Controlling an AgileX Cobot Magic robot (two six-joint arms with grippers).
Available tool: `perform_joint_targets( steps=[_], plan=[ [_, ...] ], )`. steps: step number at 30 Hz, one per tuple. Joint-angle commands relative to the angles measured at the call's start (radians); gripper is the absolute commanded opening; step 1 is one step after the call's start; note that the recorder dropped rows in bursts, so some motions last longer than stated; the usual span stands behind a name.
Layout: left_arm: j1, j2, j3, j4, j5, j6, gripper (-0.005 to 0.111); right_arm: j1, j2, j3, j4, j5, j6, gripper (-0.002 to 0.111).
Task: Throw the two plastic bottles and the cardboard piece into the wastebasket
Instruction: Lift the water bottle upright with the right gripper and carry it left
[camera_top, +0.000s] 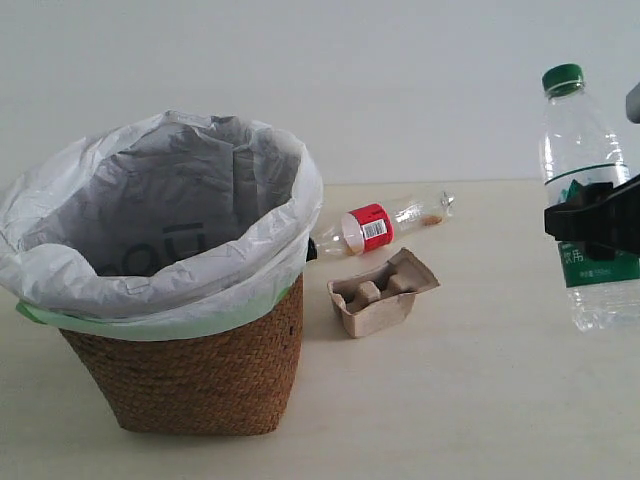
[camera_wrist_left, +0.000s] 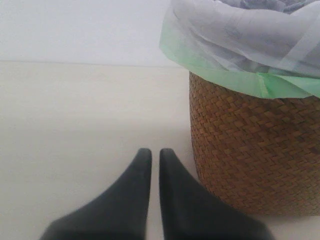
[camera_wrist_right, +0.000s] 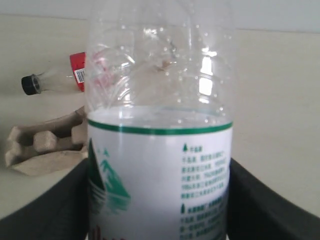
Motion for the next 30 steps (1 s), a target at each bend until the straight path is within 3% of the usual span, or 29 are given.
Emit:
perform_joint_targets(
  steps=[1,30],
  plan=[
    [0.003,-0.002,0.003,0.002,-0.001,-0.009,0.006,0.018,-0.004,-0.006,-0.036,0.030,0.020,0.000],
    [0.003,-0.002,0.003,0.002,-0.001,-0.009,0.006,0.022,-0.004,-0.006,-0.091,0.011,0.059,0.000]
  ],
)
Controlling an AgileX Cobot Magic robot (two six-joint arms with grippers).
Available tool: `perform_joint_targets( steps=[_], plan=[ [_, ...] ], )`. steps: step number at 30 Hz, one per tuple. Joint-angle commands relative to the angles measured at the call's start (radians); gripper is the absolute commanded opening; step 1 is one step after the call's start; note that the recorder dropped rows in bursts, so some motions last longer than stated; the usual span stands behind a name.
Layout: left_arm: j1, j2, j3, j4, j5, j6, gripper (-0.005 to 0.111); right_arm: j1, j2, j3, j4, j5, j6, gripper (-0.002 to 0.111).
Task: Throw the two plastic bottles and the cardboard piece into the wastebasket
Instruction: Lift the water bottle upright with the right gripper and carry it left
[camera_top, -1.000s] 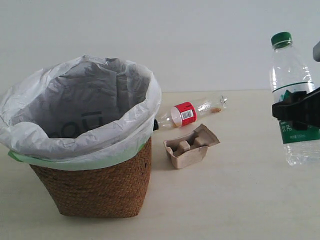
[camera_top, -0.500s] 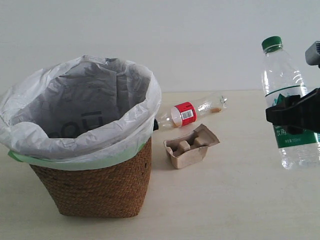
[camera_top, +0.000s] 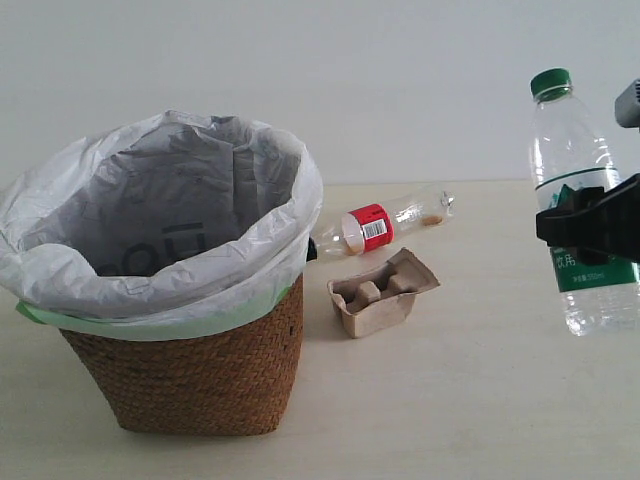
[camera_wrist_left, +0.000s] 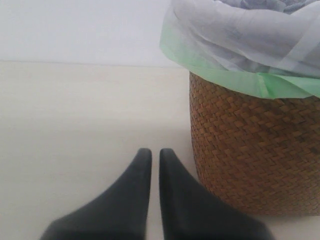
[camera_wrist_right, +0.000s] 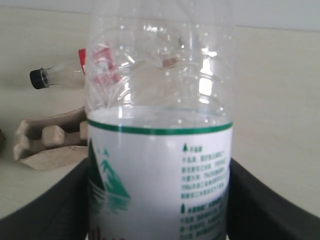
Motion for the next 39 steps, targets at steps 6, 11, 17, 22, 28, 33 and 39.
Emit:
perform_joint_targets(
  steps=[6,11,17,22,28,33,39],
  plan=[
    [0.003,-0.002,0.003,0.002,-0.001,-0.009,0.006,0.021,-0.004,-0.006,-0.494,-0.009,0.470,0.000],
    [0.003,-0.002,0.003,0.002,-0.001,-0.009,0.006,0.021,-0.004,-0.006,-0.772,0.001,0.803,0.000],
    [0.003,-0.002,0.003,0.002,-0.001,-0.009,0.006,0.090,-0.004,-0.017,-0.804,0.003,0.863,0.000],
    [0.003,-0.002,0.003,0.002,-0.001,-0.009,0.006,0.162,-0.004,-0.019,-0.804,-0.012,0.912,0.000],
    [0.003,-0.002,0.003,0.002,-0.001,-0.009,0.006,0.180,-0.004,-0.076,-0.801,0.143,0.915,0.000],
    [0.003,-0.002,0.003,0.002,-0.001,-0.009,0.006,0.180,-0.004,-0.166,-0.800,0.260,0.916,0.000],
    [0.003,-0.002,0.003,0.002,-0.001,-0.009,0.006,0.180,-0.004,-0.173,-0.823,0.276,0.919,0.000]
  ],
)
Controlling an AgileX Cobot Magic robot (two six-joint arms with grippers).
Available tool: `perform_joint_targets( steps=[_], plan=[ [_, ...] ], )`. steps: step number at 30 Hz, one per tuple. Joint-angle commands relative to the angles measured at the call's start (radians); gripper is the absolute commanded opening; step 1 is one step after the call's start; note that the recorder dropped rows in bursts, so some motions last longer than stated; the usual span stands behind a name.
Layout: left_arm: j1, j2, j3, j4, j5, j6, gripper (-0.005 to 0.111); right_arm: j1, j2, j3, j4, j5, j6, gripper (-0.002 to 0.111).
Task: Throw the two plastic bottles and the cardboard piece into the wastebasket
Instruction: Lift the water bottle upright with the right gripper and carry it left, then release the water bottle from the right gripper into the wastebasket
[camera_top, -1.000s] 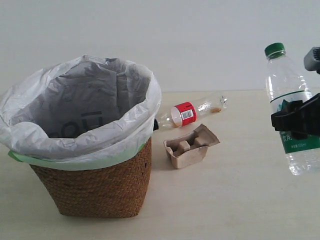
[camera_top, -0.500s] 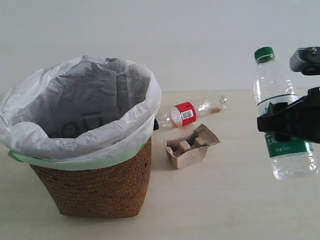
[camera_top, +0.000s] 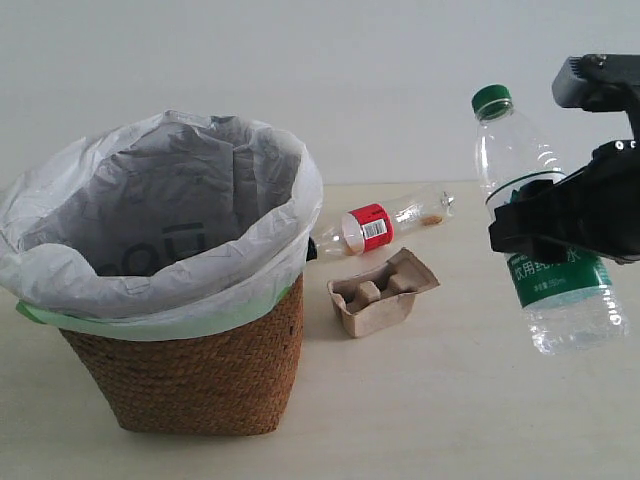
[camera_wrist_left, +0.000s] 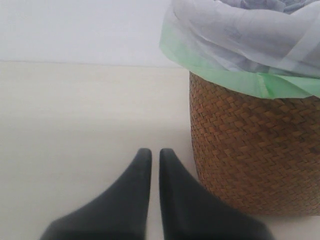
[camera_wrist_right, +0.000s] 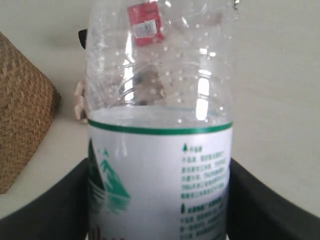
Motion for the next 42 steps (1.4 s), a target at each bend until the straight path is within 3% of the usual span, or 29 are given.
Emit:
perform_joint_targets(
  steps=[1,5,16,21,25,29,32,34,35,39,42],
  plan=[
    [0.003,-0.002,0.003,0.002,-0.001,-0.009,0.006,0.000,-0.004,-0.010,-0.048,0.021,0.004,0.000],
    [0.003,-0.002,0.003,0.002,-0.001,-0.009,0.006,-0.052,-0.004,-0.010,-0.194,0.044,0.143,0.000],
    [0.003,-0.002,0.003,0.002,-0.001,-0.009,0.006,-0.314,-0.004,-0.006,-0.206,0.186,0.057,0.000],
    [0.003,-0.002,0.003,0.002,-0.001,-0.009,0.006,-0.325,-0.004,-0.006,-0.187,0.157,0.052,0.000],
    [0.003,-0.002,0.003,0.002,-0.001,-0.009,0.006,-0.216,-0.004,-0.028,-0.121,0.103,0.009,0.000],
    [0.003,-0.002,0.003,0.002,-0.001,-0.009,0.006,0.065,0.010,-0.221,0.069,0.061,-0.053,0.005],
    [0.003,-0.002,0.003,0.002,-0.001,-0.009,0.006,0.226,0.085,-0.469,0.174,0.106,-0.030,0.036],
    [0.003,-0.002,0.003,0.002,-0.001,-0.009,0.006,0.302,0.160,-0.638,0.181,0.125,0.032,0.069],
    [0.003,-0.002,0.003,0.002,-0.001,-0.009,0.006,0.323,0.191,-0.721,0.160,0.148,0.123,0.073],
    [0.003,-0.002,0.003,0.002,-0.001,-0.009,0.006,0.345,0.314,-0.933,0.039,0.335,0.256,0.062],
    [0.003,-0.002,0.003,0.002,-0.001,-0.009,0.006,0.345,0.342,-0.961,-0.106,0.397,0.322,0.062]
  ],
)
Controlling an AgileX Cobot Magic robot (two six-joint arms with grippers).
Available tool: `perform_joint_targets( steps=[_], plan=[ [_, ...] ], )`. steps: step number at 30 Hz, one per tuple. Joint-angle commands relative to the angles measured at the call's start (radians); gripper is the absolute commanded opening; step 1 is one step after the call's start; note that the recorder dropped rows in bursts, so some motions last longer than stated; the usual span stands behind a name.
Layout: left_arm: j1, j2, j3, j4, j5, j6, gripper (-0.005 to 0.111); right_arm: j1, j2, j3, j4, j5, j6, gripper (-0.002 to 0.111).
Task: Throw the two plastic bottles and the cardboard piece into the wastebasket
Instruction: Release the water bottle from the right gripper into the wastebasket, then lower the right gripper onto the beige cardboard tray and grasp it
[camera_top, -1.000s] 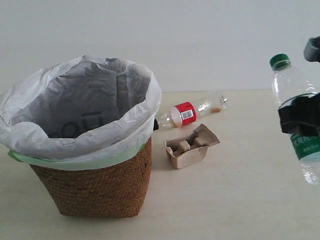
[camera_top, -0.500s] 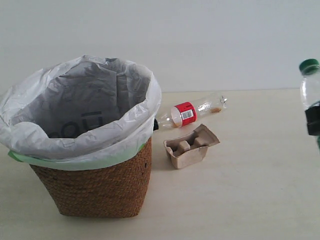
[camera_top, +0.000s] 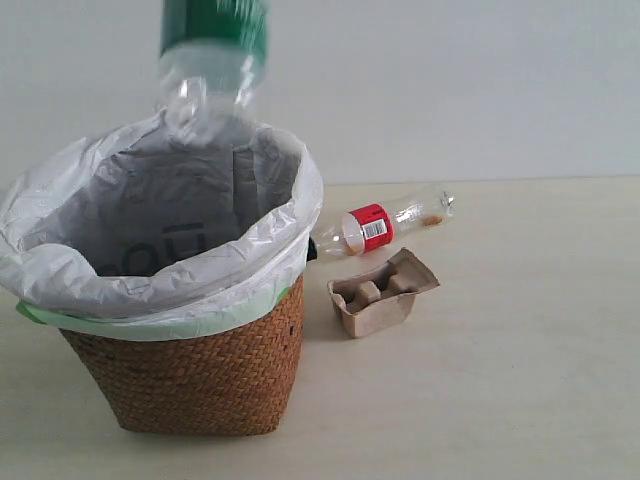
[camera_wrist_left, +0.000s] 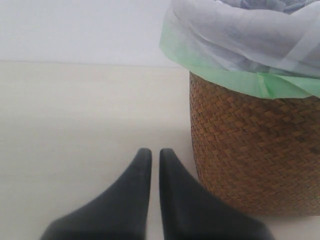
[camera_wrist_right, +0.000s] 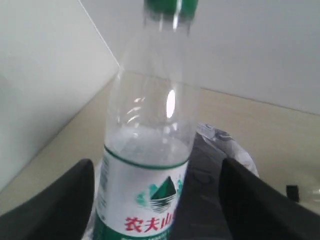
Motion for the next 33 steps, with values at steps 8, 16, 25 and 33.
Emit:
perform_joint_targets(
  steps=[8,16,25,33],
  plan=[
    [0.003,-0.002,0.003,0.002,-0.001,-0.009,0.006,-0.007,0.053,-0.050,-0.618,0.273,0.273,0.062],
    [0.003,-0.002,0.003,0.002,-0.001,-0.009,0.006,-0.115,0.137,0.005,-0.657,0.475,0.495,0.062],
    [0.003,-0.002,0.003,0.002,-0.001,-0.009,0.006,-0.112,0.252,0.253,-0.522,0.160,0.666,0.062],
    [0.003,-0.002,0.003,0.002,-0.001,-0.009,0.006,-0.112,0.359,0.371,-0.520,-0.095,0.853,0.062]
  ],
)
